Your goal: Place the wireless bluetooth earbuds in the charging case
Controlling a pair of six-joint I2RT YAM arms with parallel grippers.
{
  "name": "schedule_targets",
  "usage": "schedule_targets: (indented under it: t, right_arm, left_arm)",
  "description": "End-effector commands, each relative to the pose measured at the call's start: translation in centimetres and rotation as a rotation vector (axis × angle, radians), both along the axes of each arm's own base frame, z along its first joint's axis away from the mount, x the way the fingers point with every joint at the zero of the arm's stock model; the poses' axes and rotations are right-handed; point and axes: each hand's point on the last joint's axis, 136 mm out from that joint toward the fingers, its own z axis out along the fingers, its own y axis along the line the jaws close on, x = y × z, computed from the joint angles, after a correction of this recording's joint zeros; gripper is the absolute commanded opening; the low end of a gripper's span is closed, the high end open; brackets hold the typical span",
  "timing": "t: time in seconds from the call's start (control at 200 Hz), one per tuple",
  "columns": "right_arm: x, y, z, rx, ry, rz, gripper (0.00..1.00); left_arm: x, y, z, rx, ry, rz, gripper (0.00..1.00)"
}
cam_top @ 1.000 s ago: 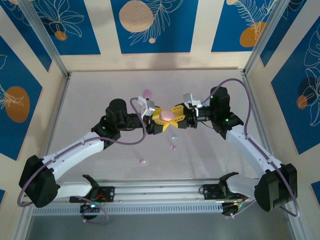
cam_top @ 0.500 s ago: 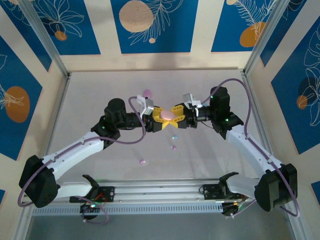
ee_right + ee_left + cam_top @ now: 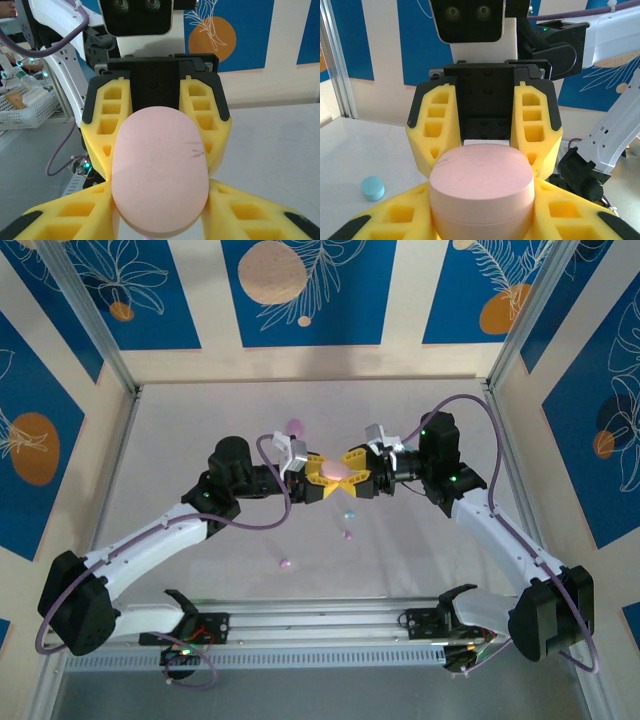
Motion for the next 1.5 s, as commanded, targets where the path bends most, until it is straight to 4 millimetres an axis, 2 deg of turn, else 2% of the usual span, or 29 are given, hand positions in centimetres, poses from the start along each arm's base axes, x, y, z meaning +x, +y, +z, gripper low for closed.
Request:
schedule_targets:
  t: [0.0, 0.35, 0.89, 1.075, 1.141, 1.301, 1.361, 1.491]
  right_arm:
    - [0.5, -0.3, 2.1, 0.020, 0.017, -0.014, 0.45]
    - [1.0, -0.5, 2.6, 0.023, -0.007, -0.070, 0.53]
    - [1.1, -1.0, 3.3, 0.036, -0.010, -0.103, 0.53]
    - [2.1, -0.9, 2.3, -0.006, -0.012, -0.172, 0.54]
    - [1.2, -0.7, 2.1, -0.008, -0.039, -0.128, 0.54]
    - [-2.7, -0.1, 1.5, -0.012, -0.151, 0.039, 0.57]
    - [-2.7, 0.2, 0.9, -0.044, -0.188, 0.024, 0.57]
    - [-1.1, 0.2, 0.2, -0.077, -0.217, -0.064, 0.57]
  left_arm:
    - [-0.9, 0.2, -0.1, 0.019, -0.047, -0.043, 0.23]
    - [-0.9, 0.2, -0.6, 0.050, -0.029, -0.042, 0.20]
    - [-0.8, 0.2, -1.7, 0.086, 0.021, -0.044, 0.20]
    - [-0.9, 0.1, -1.1, 0.058, 0.023, -0.049, 0.21]
    - [-0.8, 0.1, -1.0, 0.051, 0.029, -0.050, 0.21]
    - [-0.8, -0.1, -0.8, 0.030, 0.045, -0.051, 0.22]
    - [-0.8, -0.1, -0.6, 0.017, 0.047, -0.058, 0.22]
    - [-1.0, -0.2, -0.4, 0.007, 0.050, -0.073, 0.22]
